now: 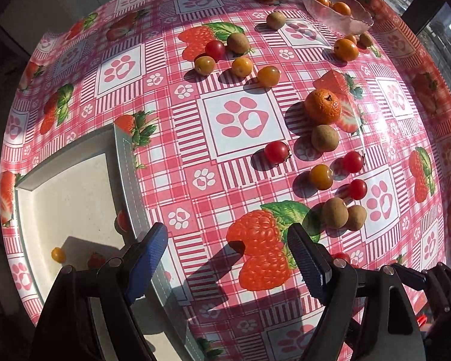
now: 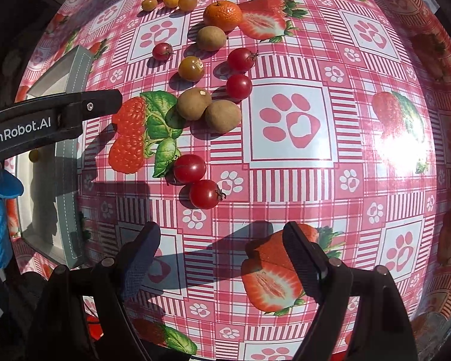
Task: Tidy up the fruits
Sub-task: 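Grasp a red cherry tomato with the left tool while the right tool grasps another red one, then carry both red tomatoes into the white tray and open both tools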
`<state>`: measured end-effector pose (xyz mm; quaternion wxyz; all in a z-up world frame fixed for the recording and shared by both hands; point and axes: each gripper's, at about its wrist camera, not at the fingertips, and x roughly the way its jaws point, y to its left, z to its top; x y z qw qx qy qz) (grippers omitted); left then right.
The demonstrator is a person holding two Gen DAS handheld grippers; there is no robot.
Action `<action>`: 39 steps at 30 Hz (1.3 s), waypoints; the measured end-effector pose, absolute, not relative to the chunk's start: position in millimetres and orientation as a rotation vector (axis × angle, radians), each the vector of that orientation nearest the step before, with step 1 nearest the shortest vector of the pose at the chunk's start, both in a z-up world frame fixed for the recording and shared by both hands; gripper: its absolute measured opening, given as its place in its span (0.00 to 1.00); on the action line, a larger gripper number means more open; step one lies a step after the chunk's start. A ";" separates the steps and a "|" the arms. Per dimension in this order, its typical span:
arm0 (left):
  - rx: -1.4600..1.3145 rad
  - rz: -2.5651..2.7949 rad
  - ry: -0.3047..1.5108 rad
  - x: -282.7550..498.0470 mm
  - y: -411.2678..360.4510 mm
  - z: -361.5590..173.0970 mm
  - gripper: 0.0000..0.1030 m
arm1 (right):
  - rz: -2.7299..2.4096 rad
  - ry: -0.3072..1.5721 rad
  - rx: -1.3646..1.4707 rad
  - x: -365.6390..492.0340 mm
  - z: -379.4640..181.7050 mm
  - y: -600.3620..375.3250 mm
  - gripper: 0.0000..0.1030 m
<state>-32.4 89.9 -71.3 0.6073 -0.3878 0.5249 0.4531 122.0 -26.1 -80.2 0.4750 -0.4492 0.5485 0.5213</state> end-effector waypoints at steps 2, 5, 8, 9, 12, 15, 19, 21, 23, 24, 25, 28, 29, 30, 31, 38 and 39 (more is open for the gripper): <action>-0.905 1.053 1.192 -29.2 98.5 -73.6 0.80 | 1.288 1.323 -1.112 119.7 -81.6 -26.8 0.84; -0.905 1.053 1.163 -22.5 110.1 -76.2 0.80 | 1.303 1.301 -1.128 112.4 -85.3 -23.9 0.84; -0.888 1.046 1.162 -13.1 119.2 -81.4 0.80 | 1.309 1.293 -1.140 105.6 -90.2 -20.8 0.84; -0.886 1.040 1.163 -10.2 121.5 -83.9 0.80 | 1.311 1.287 -1.143 103.8 -90.9 -20.3 0.84; -0.872 1.028 1.171 -1.5 125.9 -90.9 0.80 | 1.325 1.253 -1.156 95.6 -91.3 -18.0 0.82; -0.871 1.013 1.179 5.4 128.4 -96.8 0.69 | 1.330 1.220 -1.170 84.5 -91.9 -12.9 0.73; -0.848 1.010 1.191 11.0 130.8 -102.6 0.64 | 1.334 1.177 -1.190 71.6 -91.8 -5.8 0.55; -0.846 1.016 1.180 13.7 130.7 -101.6 0.53 | 1.335 1.158 -1.202 64.1 -91.5 -2.0 0.43; -0.841 1.013 1.175 17.9 131.6 -100.3 0.39 | 1.342 1.160 -1.200 62.9 -90.7 -0.9 0.27; -0.838 1.010 1.174 20.8 132.1 -98.9 0.26 | 1.346 1.172 -1.194 63.9 -90.6 0.9 0.27; -0.835 1.006 1.177 22.8 133.0 -97.6 0.24 | 1.349 1.181 -1.189 64.1 -90.6 1.6 0.27; -0.863 0.992 1.167 21.1 135.3 -96.0 0.24 | 1.361 1.234 -1.145 70.8 -88.8 3.5 0.27; -0.876 0.991 1.160 19.1 134.9 -94.9 0.24 | 1.365 1.259 -1.118 73.9 -87.5 4.1 0.27; -0.884 0.992 1.150 13.7 132.3 -91.9 0.24 | 1.367 1.279 -1.096 76.5 -85.8 4.4 0.27; -0.888 0.993 1.143 10.0 130.0 -88.9 0.24 | 1.365 1.296 -1.075 80.6 -83.5 4.8 0.27; -0.917 0.992 1.096 -12.3 104.0 -61.4 0.24 | 1.368 1.356 -1.017 91.3 -72.6 3.5 0.27; -0.923 0.993 1.088 -15.7 99.7 -57.8 0.24 | 1.371 1.361 -1.014 94.2 -70.9 3.1 0.27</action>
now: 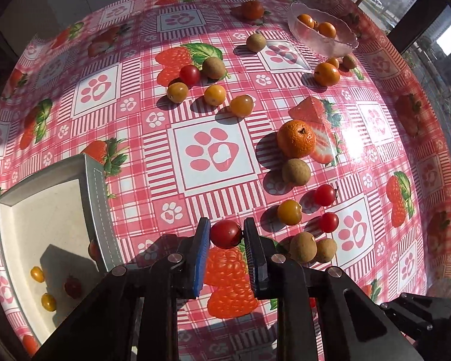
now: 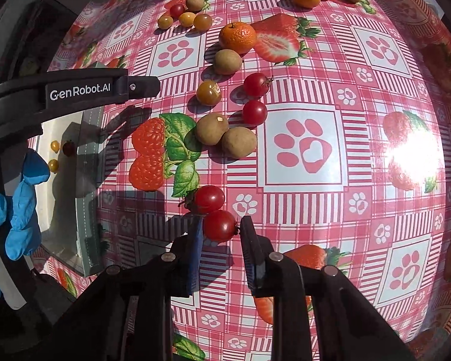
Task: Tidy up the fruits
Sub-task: 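Carry both red tomatoes into the white tray and open both tools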
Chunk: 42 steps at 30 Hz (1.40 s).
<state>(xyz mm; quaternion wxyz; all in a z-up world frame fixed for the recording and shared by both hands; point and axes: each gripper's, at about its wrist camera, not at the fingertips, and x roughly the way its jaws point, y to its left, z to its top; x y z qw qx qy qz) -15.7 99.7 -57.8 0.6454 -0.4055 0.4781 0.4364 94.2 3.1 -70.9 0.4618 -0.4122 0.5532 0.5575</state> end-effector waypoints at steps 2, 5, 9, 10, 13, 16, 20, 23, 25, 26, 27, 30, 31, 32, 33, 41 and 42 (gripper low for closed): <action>-0.933 0.995 1.072 -25.9 86.8 -50.8 0.24 | 1.374 1.373 -1.004 95.0 -67.5 2.4 0.27; -0.940 1.002 1.059 -36.1 69.7 -42.5 0.24 | 1.376 1.383 -0.995 103.7 -62.9 -1.4 0.27; -0.962 1.011 1.046 -50.1 52.2 -36.9 0.24 | 1.376 1.384 -0.995 116.0 -58.3 -12.2 0.27; -0.968 1.014 1.045 -54.5 48.7 -35.6 0.24 | 1.374 1.385 -0.996 115.3 -57.4 -12.0 0.27; -0.987 1.030 1.036 -66.4 40.4 -32.9 0.24 | 1.372 1.384 -0.997 114.7 -52.4 -15.3 0.27; -1.004 1.052 1.021 -82.4 31.9 -28.5 0.24 | 1.381 1.374 -1.005 106.8 -49.8 -10.5 0.27; -1.027 1.085 0.998 -102.2 24.1 -24.0 0.24 | 1.405 1.356 -1.023 96.3 -41.2 -10.1 0.27; -1.044 1.110 0.983 -117.4 19.2 -21.9 0.24 | 1.434 1.337 -1.045 81.2 -37.2 -5.5 0.27; -1.056 1.128 0.973 -128.2 16.6 -21.6 0.24 | 1.461 1.321 -1.065 68.6 -34.9 -1.1 0.27; -1.061 1.138 0.970 -133.7 15.3 -21.5 0.24 | 1.474 1.313 -1.075 62.1 -33.8 0.7 0.27; -1.066 1.150 0.966 -139.7 13.5 -21.6 0.24 | 1.488 1.304 -1.085 54.9 -32.5 2.5 0.27; -1.083 1.179 0.956 -158.4 8.1 -22.2 0.24 | 1.530 1.281 -1.115 32.7 -29.7 7.7 0.27; -1.088 1.189 0.955 -164.8 6.3 -22.6 0.24 | 1.544 1.273 -1.126 25.2 -29.1 9.3 0.27; -1.094 1.200 0.953 -170.9 4.3 -23.4 0.24 | 1.558 1.269 -1.136 17.8 -28.8 10.8 0.27; -1.101 1.211 0.952 -177.9 2.2 -24.4 0.24 | 1.572 1.262 -1.148 9.7 -28.5 12.0 0.27; -1.165 1.300 0.959 -227.4 -15.9 -39.5 0.24 | 1.680 1.225 -1.267 -55.4 -34.8 16.9 0.27; -1.174 1.308 0.964 -232.8 -17.7 -42.6 0.24 | 1.692 1.226 -1.281 -64.3 -36.9 17.0 0.27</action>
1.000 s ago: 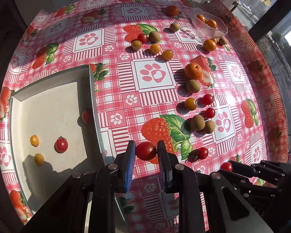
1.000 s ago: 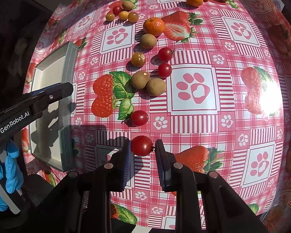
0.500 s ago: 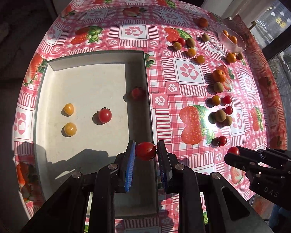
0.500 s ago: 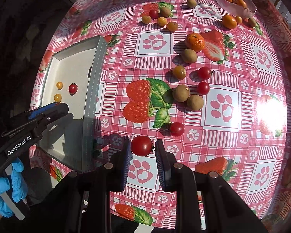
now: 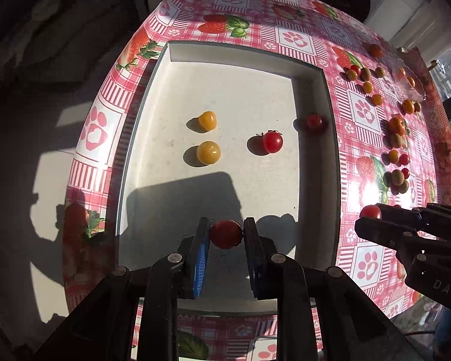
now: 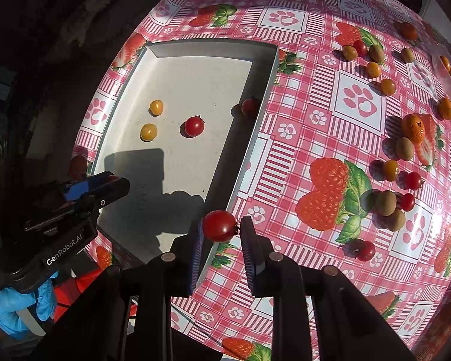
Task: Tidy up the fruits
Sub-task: 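Carry both red tomatoes into the white tray and open both tools, then grasp a dark brownish cherry tomato with the left tool while the right tool grasps a red one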
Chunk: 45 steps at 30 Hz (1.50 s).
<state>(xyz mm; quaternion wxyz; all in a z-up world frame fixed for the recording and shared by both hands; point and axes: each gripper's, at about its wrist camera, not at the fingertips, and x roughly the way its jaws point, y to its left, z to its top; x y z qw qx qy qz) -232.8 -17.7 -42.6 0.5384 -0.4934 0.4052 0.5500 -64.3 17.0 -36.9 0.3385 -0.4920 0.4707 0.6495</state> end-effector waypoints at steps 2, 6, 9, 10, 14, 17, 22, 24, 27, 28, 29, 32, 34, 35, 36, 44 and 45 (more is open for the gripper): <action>-1.188 1.322 0.975 -242.9 -20.9 -48.8 0.24 | 1.713 1.227 -1.311 -80.6 -41.1 16.7 0.27; -1.211 1.347 0.995 -258.0 -24.9 -61.2 0.24 | 1.740 1.242 -1.375 -110.6 -53.9 15.9 0.27; -1.229 1.354 1.004 -265.7 -26.5 -71.0 0.24 | 1.751 1.248 -1.420 -132.2 -64.8 18.2 0.27; -1.235 1.355 1.007 -267.7 -26.2 -74.2 0.24 | 1.752 1.251 -1.435 -138.2 -69.3 20.0 0.27; -1.245 1.353 1.017 -269.6 -25.3 -84.6 0.24 | 1.745 1.241 -1.482 -158.8 -84.5 28.8 0.27; -1.249 1.351 1.019 -269.5 -24.9 -89.9 0.24 | 1.725 1.238 -1.511 -168.3 -95.3 35.9 0.27; -1.230 1.354 1.032 -264.1 -25.8 -93.2 0.24 | 1.716 1.205 -1.552 -176.7 -105.1 39.4 0.28; -1.225 1.344 1.040 -259.4 -24.7 -94.5 0.37 | 1.718 1.195 -1.568 -179.5 -105.5 39.2 0.29; -1.211 1.370 1.043 -254.2 -25.3 -94.3 0.72 | 1.727 1.202 -1.571 -180.2 -105.3 39.1 0.35; -1.208 1.372 1.039 -252.9 -25.4 -93.6 0.72 | 1.726 1.198 -1.573 -182.4 -105.5 39.1 0.41; -1.209 1.371 1.049 -250.7 -25.7 -94.2 0.72 | 1.722 1.185 -1.577 -183.8 -105.6 38.8 0.45; -1.224 1.365 1.070 -244.4 -22.9 -94.4 0.72 | 1.717 1.177 -1.575 -181.0 -104.8 37.8 0.53; -1.237 1.366 1.076 -243.6 -22.0 -95.3 0.72 | 1.711 1.183 -1.568 -180.9 -103.7 38.5 0.69; -1.241 1.369 1.076 -243.5 -21.7 -94.8 0.72 | 1.710 1.177 -1.561 -179.2 -102.0 38.7 0.73; -1.246 1.372 1.078 -243.5 -21.4 -94.1 0.72 | 1.711 1.168 -1.551 -177.1 -99.5 38.9 0.79; -1.206 1.363 1.118 -231.5 -12.0 -80.0 0.72 | 1.707 1.163 -1.440 -147.8 -71.9 44.1 0.82; -1.197 1.359 1.120 -227.9 -10.4 -77.5 0.72 | 1.705 1.163 -1.425 -141.7 -68.2 44.7 0.82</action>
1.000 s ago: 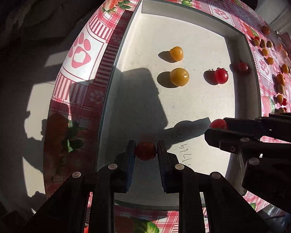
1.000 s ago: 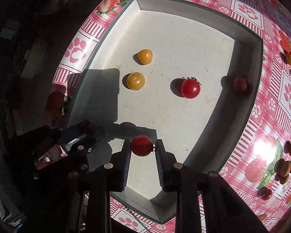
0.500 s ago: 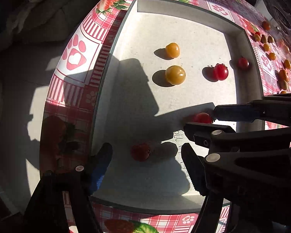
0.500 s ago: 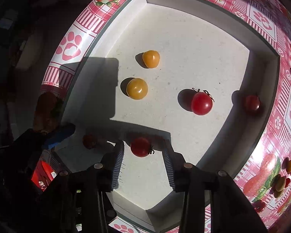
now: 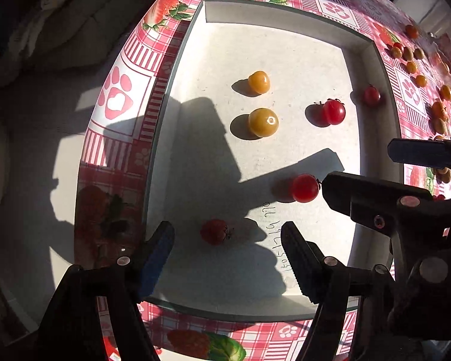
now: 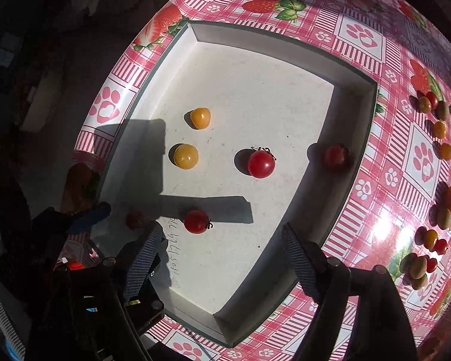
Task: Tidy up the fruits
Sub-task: 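Grasp a dark brownish cherry tomato with the left tool while the right tool grasps a red one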
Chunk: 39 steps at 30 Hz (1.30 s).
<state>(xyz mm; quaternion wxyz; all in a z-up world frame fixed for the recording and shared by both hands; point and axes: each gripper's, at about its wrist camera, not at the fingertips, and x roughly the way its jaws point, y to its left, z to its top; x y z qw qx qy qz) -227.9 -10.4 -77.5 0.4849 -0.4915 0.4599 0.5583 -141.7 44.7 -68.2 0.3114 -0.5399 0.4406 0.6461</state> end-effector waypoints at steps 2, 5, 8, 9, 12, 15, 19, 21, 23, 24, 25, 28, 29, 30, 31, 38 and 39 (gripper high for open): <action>-1.175 1.350 1.130 -218.1 -6.3 -72.0 0.72 | 1.694 1.165 -1.393 -125.9 -58.2 49.8 0.82; -1.142 1.329 1.152 -197.2 -0.7 -64.8 0.72 | 1.659 1.182 -1.347 -106.0 -49.7 55.6 0.82; -1.106 1.297 1.156 -176.7 5.7 -56.3 0.72 | 1.608 1.212 -1.306 -75.2 -42.9 52.7 0.82; -1.089 1.287 1.160 -168.6 8.0 -53.9 0.72 | 1.588 1.219 -1.291 -63.3 -42.6 48.7 0.82; -1.053 1.253 1.168 -145.3 14.9 -47.1 0.72 | 1.519 1.240 -1.244 -21.8 -42.2 42.1 0.83; -1.020 1.217 1.175 -127.3 18.5 -40.9 0.72 | 1.441 1.261 -1.191 3.3 -48.7 25.4 0.83; -0.980 1.155 1.174 -110.5 21.8 -37.4 0.72 | 1.323 1.312 -1.126 54.3 -54.7 10.6 0.83; -0.961 1.125 1.178 -99.8 22.8 -35.5 0.72 | 1.270 1.332 -1.105 77.1 -58.4 3.6 0.83; -0.946 1.092 1.185 -91.7 23.9 -34.1 0.72 | 1.229 1.348 -1.092 96.2 -61.8 -3.3 0.83; -0.940 1.078 1.188 -84.4 26.1 -34.3 0.72 | 1.214 1.354 -1.086 103.4 -63.4 -6.2 0.83; -0.936 1.066 1.189 -77.8 27.2 -34.1 0.72 | 1.202 1.359 -1.081 109.0 -66.0 -8.7 0.83; -0.922 1.037 1.185 -59.2 36.7 -34.4 0.72 | 1.187 1.368 -1.067 124.8 -65.6 -17.0 0.83; -0.924 1.024 1.178 -54.0 41.5 -35.5 0.72 | 1.189 1.370 -1.062 128.1 -65.2 -18.9 0.83; -0.929 1.015 1.174 -49.0 46.2 -37.1 0.72 | 1.195 1.371 -1.057 130.6 -65.1 -20.3 0.83; -0.933 1.008 1.174 -44.4 51.7 -39.8 0.72 | 1.201 1.371 -1.055 131.5 -64.6 -21.3 0.83; -0.959 0.970 1.170 -13.6 85.2 -58.1 0.72 | 1.254 1.360 -1.048 123.1 -69.7 -21.7 0.83; -0.953 0.964 1.173 -8.8 88.4 -60.8 0.72 | 1.260 1.356 -1.045 119.6 -71.3 -20.8 0.83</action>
